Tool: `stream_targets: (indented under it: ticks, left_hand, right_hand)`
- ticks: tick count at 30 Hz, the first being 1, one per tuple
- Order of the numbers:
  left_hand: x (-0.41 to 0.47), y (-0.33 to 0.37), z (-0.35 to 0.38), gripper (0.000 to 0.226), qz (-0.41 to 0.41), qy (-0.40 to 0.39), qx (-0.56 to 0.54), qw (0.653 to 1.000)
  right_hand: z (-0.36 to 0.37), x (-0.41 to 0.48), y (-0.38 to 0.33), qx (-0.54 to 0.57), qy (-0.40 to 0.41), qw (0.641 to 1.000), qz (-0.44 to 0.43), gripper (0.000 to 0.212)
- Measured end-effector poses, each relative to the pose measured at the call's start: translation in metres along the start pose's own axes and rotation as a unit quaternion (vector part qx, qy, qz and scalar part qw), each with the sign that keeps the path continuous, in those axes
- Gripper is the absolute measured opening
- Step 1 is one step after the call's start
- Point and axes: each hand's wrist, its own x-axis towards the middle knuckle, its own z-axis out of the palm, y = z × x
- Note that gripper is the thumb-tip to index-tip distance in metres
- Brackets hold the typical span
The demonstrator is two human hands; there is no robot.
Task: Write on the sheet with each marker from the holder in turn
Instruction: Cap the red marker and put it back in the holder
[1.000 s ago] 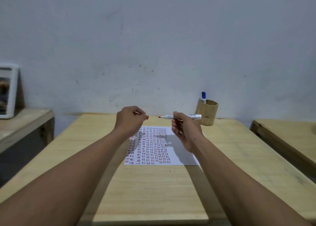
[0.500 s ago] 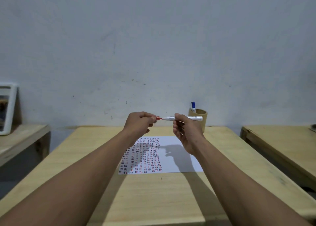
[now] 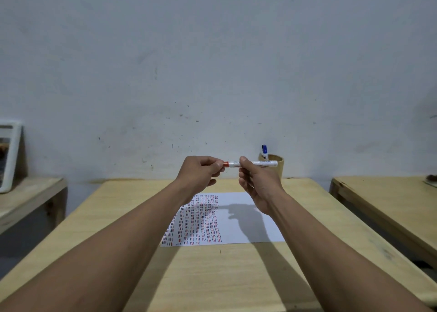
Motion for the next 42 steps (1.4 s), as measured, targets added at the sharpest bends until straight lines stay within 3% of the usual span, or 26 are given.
stream_targets:
  ticks: [3, 6, 7, 11, 16, 19, 23, 27, 33, 36, 39, 42]
  left_hand:
    - [0.003, 0.001, 0.009, 0.014, 0.044, 0.018, 0.059, 0.997]
    - [0.009, 0.002, 0.016, 0.014, 0.081, 0.047, 0.109, 0.990]
    - [0.010, 0.003, 0.019, 0.013, 0.087, 0.053, 0.118, 0.988]
    - [0.019, 0.013, 0.028, 0.014, 0.105, 0.063, 0.126, 0.984]
    - [0.036, 0.024, 0.045, 0.015, 0.120, 0.038, 0.126, 0.984]
    - [0.049, 0.024, 0.059, 0.018, 0.123, 0.017, 0.120, 0.985]
    - [0.068, 0.013, 0.079, 0.023, 0.093, 0.017, 0.096, 0.991]
    - [0.087, -0.010, 0.101, 0.021, 0.080, 0.019, 0.140, 0.987]
    - [0.118, -0.044, 0.143, 0.077, 0.020, -0.037, 0.204, 0.978]
    - [0.132, -0.054, 0.160, 0.098, 0.004, -0.049, 0.221, 0.974]
    - [0.140, -0.061, 0.172, 0.099, -0.002, -0.050, 0.234, 0.971]
    - [0.146, -0.069, 0.179, 0.096, -0.007, -0.045, 0.231, 0.972]
  right_hand:
    - [0.007, 0.003, -0.001, 0.030, 0.073, 0.997, -0.015, 0.018]
    - [0.008, 0.006, -0.004, -0.001, 0.126, 0.990, -0.068, 0.063]
    - [0.006, 0.006, -0.005, -0.032, 0.123, 0.988, -0.084, 0.068]
    - [-0.003, 0.008, -0.014, -0.243, 0.078, 0.961, -0.107, 0.023]
    - [-0.027, 0.013, -0.026, -0.506, 0.016, 0.850, -0.149, 0.008]
    - [-0.043, 0.029, -0.031, -0.584, 0.032, 0.791, -0.180, 0.010]
    - [-0.060, 0.058, -0.047, -0.571, 0.062, 0.796, -0.191, 0.018]
    - [-0.072, 0.087, -0.068, -0.549, 0.104, 0.801, -0.215, 0.026]
    - [-0.080, 0.134, -0.091, -0.517, 0.153, 0.803, -0.255, 0.021]
    - [-0.086, 0.153, -0.089, -0.542, 0.140, 0.795, -0.234, 0.018]
    - [-0.093, 0.170, -0.078, -0.556, 0.115, 0.801, -0.192, 0.002]
    - [-0.097, 0.185, -0.065, -0.579, 0.093, 0.796, -0.153, 0.003]
